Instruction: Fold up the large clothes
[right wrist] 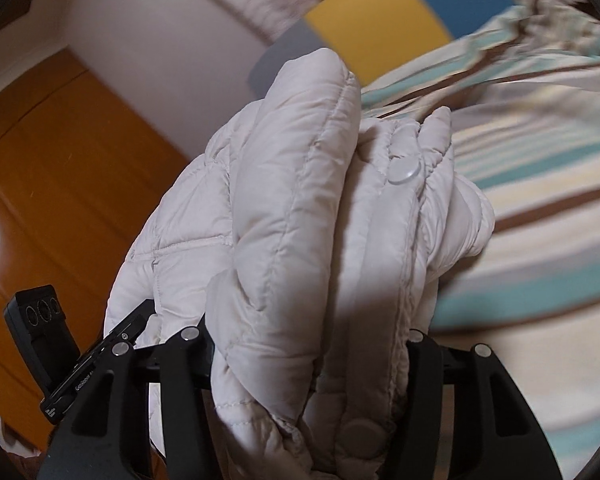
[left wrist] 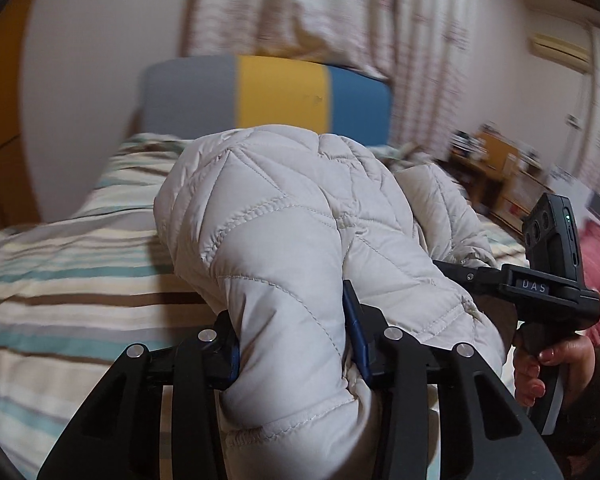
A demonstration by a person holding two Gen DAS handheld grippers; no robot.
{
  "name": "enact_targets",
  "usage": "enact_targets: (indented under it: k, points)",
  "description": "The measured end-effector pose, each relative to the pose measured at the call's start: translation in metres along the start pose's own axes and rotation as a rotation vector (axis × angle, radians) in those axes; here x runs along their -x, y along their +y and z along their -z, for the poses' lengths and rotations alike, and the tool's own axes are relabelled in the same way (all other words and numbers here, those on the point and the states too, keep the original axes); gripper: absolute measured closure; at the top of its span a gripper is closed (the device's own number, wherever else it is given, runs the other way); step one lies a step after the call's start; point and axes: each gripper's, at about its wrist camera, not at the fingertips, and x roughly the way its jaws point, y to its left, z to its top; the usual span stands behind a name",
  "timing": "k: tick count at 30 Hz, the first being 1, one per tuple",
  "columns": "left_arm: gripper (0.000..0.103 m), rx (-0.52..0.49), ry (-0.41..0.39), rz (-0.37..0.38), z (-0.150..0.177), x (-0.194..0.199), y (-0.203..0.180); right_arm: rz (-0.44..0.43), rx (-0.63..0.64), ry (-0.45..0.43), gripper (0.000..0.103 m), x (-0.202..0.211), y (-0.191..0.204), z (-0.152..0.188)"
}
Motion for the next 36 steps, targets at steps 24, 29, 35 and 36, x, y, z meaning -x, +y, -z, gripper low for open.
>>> enact_targets:
  k: [24, 29, 35, 36]
  points:
    - [0.017, 0.157, 0.136, -0.311, 0.058, -0.031, 0.122, 0.525, 0.287, 0.050, 0.022, -0.122, 0.068, 0.051]
    - [0.013, 0.211, 0.156, -0.313, 0.055, -0.021, 0.123, 0.561, 0.343, 0.055, 0.019, -0.125, 0.084, 0.053]
    - [0.003, 0.317, 0.117, -0.349, 0.061, 0.013, 0.116, 0.502, 0.302, 0.039, 0.009, -0.096, 0.092, 0.044]
    - [0.003, 0.327, 0.110, -0.355, 0.063, 0.019, 0.114, 0.493, 0.312, 0.035, 0.008, -0.089, 0.098, 0.047]
